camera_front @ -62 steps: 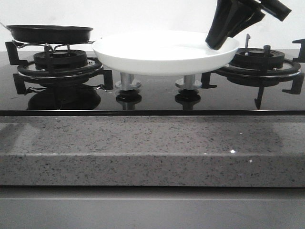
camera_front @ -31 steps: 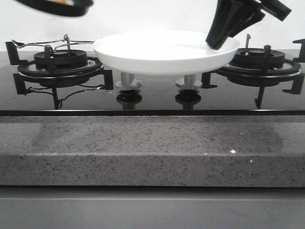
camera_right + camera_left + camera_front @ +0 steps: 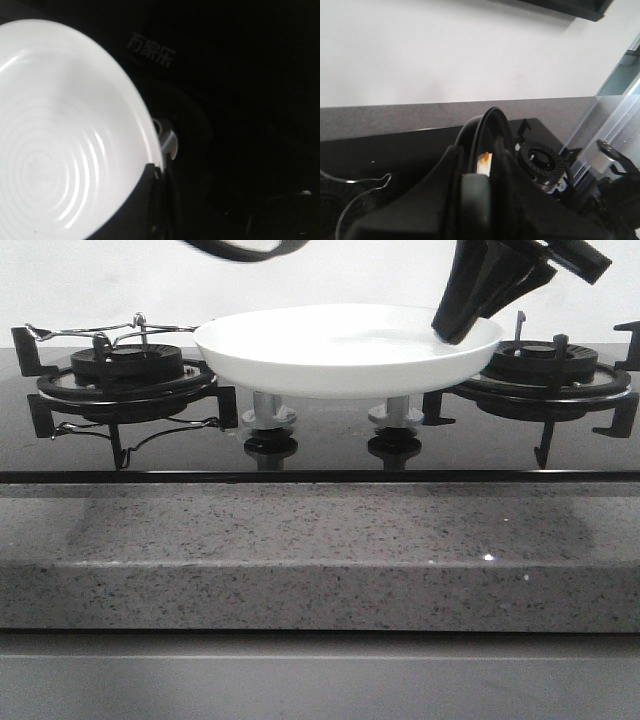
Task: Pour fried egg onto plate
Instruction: 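Lift the black frying pan by its green handle with the left gripper, then tilt the pan over the held plate with the left gripper, then lower the empty pan back onto its burner with the left gripper, then lower the plate with the egg between the knobs with the right gripper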
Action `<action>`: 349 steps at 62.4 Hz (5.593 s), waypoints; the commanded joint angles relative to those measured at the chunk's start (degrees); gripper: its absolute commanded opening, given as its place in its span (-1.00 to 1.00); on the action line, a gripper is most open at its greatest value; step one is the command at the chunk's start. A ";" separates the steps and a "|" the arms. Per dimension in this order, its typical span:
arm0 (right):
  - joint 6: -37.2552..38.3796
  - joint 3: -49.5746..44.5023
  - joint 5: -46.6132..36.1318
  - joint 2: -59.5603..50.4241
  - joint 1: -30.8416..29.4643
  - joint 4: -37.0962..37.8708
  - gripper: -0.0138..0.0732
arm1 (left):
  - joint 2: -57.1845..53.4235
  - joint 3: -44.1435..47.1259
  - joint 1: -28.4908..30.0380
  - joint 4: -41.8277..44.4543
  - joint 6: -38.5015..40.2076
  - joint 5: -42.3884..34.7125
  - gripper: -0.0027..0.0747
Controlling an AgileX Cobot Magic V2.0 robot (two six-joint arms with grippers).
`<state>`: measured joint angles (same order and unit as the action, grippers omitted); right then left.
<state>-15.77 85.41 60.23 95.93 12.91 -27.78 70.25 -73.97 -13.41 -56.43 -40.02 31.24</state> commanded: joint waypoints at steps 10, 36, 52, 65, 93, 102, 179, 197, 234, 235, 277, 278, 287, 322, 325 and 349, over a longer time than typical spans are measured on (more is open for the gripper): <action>-0.56 1.39 -1.50 -3.03 0.04 -2.35 -0.93 | -2.23 -2.28 -12.54 14.32 0.22 -10.39 -0.98; -0.56 1.39 -1.50 -3.03 0.04 -2.35 -0.93 | -2.23 -2.28 -27.57 38.36 0.22 -16.47 -0.98; -0.56 1.39 -1.50 -3.03 0.04 -2.35 -0.93 | -2.23 -2.28 -28.37 39.84 0.22 -16.47 -0.98; -0.56 1.39 -1.50 -3.03 0.04 -2.35 -0.93 | -2.85 -2.28 -24.65 39.84 6.87 -13.99 -0.98; -0.56 1.39 -1.50 -3.03 0.04 -2.41 -0.93 | 0.07 -1.84 10.64 -5.35 10.68 -5.36 -0.98; -0.56 1.39 -1.50 -3.03 0.04 -2.41 -0.93 | 6.95 -1.84 22.24 -25.73 3.55 9.44 -0.98; -0.56 1.39 -1.50 -3.03 0.04 -2.40 -0.82 | 32.79 -1.84 32.83 -40.91 2.58 25.84 -0.03; -0.56 1.39 -1.50 -3.03 0.04 -2.40 -0.82 | 32.68 -1.96 32.94 -36.27 2.58 30.75 0.61; -0.56 1.39 -1.50 -3.03 0.04 -2.40 -0.82 | 30.37 -1.95 32.83 -23.31 3.21 41.43 -0.97; -0.56 1.39 -1.50 -3.03 0.04 -2.40 -0.82 | 30.07 -1.95 32.83 -23.31 3.21 41.43 -0.99; -0.56 1.39 -1.50 -3.03 0.04 -2.40 -0.82 | -2.66 7.00 15.02 14.14 3.78 7.80 -0.98; -0.56 1.39 -1.50 -3.03 0.04 -2.40 -0.82 | -3.90 8.18 13.69 15.54 4.16 6.23 -0.98; -0.56 1.39 -1.50 -3.03 0.04 -2.51 -0.82 | -12.61 17.97 5.88 23.25 4.69 -6.43 -0.98; 4.08 7.78 -2.51 0.57 -0.51 -2.85 -0.82 | -34.88 42.05 -1.51 22.58 4.69 -29.96 -0.98; 4.83 10.86 -2.33 2.29 -1.13 -2.85 -0.82 | -34.88 42.05 -1.51 22.58 4.69 -29.96 -0.98; 9.28 33.56 -0.44 20.41 -3.88 -2.63 -0.82 | -34.78 42.05 -1.51 20.91 4.69 -29.63 -0.98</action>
<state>-7.14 115.03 60.44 116.75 9.94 -28.04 35.56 -30.31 -14.46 -34.71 -36.01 5.46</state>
